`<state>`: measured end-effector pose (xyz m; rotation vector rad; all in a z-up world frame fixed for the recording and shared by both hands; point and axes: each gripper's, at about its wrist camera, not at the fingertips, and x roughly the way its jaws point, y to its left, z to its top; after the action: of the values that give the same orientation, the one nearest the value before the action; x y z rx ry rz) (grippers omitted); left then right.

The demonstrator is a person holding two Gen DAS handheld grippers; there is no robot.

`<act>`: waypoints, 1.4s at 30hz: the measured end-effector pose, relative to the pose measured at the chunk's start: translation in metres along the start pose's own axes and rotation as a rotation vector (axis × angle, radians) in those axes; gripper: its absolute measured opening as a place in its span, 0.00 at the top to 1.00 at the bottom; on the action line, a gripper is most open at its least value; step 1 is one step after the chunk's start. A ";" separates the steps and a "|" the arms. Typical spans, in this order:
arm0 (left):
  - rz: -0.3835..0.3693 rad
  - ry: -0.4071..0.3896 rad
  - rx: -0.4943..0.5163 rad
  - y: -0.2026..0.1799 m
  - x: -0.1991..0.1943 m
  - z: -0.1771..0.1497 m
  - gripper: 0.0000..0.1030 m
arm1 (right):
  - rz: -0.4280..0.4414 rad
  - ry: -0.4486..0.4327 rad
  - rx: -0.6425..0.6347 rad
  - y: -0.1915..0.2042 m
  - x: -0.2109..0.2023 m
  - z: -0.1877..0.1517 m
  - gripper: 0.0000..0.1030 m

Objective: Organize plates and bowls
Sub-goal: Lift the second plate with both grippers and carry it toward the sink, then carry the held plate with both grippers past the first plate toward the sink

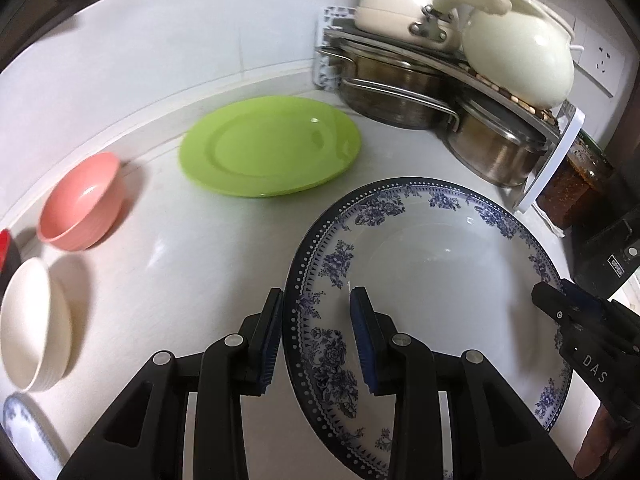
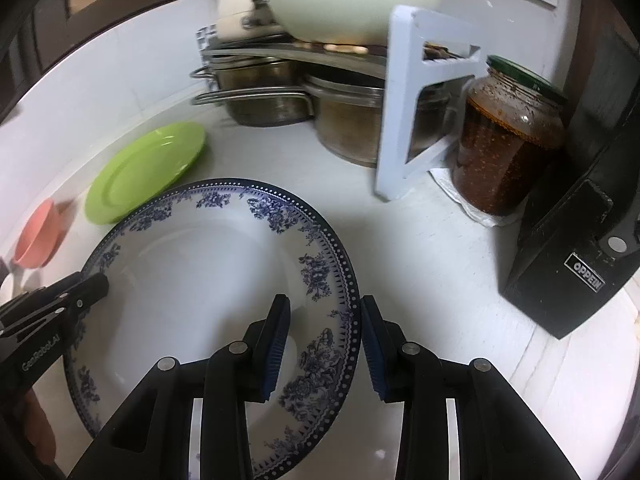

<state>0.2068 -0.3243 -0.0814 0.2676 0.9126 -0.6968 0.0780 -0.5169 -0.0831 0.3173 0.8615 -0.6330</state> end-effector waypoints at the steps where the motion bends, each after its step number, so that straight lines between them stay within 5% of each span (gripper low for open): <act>1: 0.006 -0.004 -0.006 0.003 -0.005 -0.002 0.67 | 0.006 0.000 -0.004 0.002 -0.002 -0.001 0.64; 42: 0.317 -0.174 -0.385 0.192 -0.194 -0.134 0.67 | 0.321 -0.121 -0.372 0.202 -0.124 -0.062 0.64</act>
<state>0.1669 -0.0288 -0.0207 0.0056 0.7960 -0.2385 0.1078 -0.2815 -0.0222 0.0755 0.7729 -0.1842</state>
